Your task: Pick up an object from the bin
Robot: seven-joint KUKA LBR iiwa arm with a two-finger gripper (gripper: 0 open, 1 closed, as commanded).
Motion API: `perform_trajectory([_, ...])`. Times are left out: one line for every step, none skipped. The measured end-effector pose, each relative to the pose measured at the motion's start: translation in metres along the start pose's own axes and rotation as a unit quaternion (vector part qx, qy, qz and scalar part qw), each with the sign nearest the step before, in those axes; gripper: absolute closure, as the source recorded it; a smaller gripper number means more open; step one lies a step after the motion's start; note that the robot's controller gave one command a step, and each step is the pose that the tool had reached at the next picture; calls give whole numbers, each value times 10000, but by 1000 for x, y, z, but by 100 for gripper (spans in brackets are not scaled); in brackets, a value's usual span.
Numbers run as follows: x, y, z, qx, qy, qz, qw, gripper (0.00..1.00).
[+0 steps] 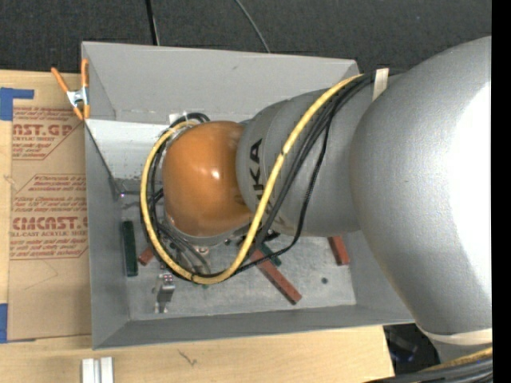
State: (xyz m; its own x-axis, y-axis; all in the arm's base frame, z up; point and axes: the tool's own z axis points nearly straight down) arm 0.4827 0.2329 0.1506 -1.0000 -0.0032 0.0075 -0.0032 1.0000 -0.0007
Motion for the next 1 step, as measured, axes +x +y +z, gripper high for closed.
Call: perform_trajectory([-2,-1,-4,-8,-34,13,10000,0])
